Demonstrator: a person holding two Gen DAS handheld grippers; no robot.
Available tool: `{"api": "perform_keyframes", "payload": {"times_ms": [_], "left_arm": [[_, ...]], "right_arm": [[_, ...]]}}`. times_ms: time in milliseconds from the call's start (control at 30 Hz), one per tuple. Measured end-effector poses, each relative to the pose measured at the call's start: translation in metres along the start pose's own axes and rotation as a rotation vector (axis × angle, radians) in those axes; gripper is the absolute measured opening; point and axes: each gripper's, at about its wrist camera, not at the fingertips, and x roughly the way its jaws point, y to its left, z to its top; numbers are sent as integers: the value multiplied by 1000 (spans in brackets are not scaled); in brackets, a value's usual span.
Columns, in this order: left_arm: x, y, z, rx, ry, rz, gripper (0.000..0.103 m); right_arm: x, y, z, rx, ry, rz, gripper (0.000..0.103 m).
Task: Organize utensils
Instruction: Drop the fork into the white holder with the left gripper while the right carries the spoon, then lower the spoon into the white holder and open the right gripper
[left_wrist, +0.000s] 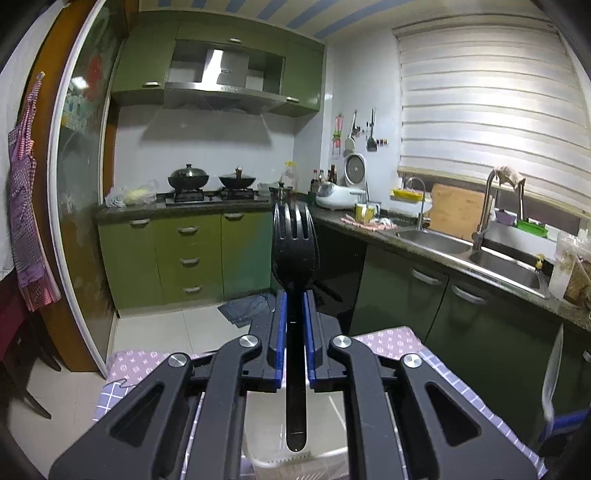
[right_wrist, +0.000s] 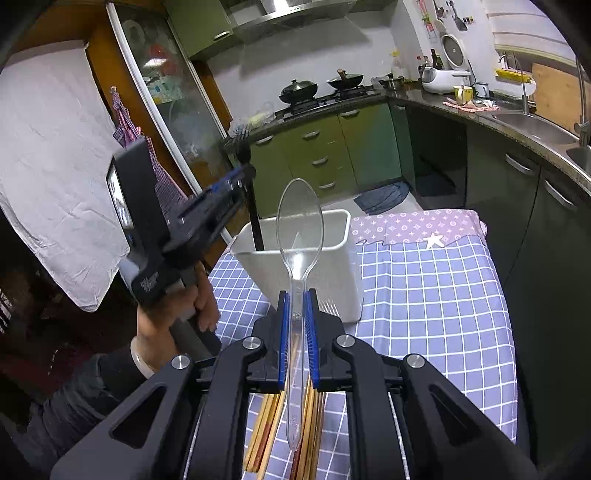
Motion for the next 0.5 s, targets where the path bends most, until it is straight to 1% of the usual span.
{"api": "perform_keyframes", "payload": {"times_ms": [100, 133, 167, 233, 300, 367, 500], "left_arm": [[1, -1, -10, 20, 22, -1, 10], [-1, -1, -13, 26, 27, -1, 16], [-2, -1, -14, 29, 29, -1, 27], [-8, -1, -15, 30, 28, -4, 42], [-14, -1, -13, 35, 22, -8, 43], [-23, 1, -12, 33, 16, -7, 43], [-54, 10, -1, -4, -12, -10, 43]], "right_arm": [[2, -1, 8, 4, -28, -10, 10], [2, -1, 10, 5, -38, -16, 10], [1, -1, 13, 5, -53, -23, 10], [1, 0, 20, 1, -80, -29, 10], [0, 1, 28, -1, -108, -30, 10], [-2, 3, 39, -12, -155, -44, 10], [1, 13, 67, -34, -270, -77, 10]]}}
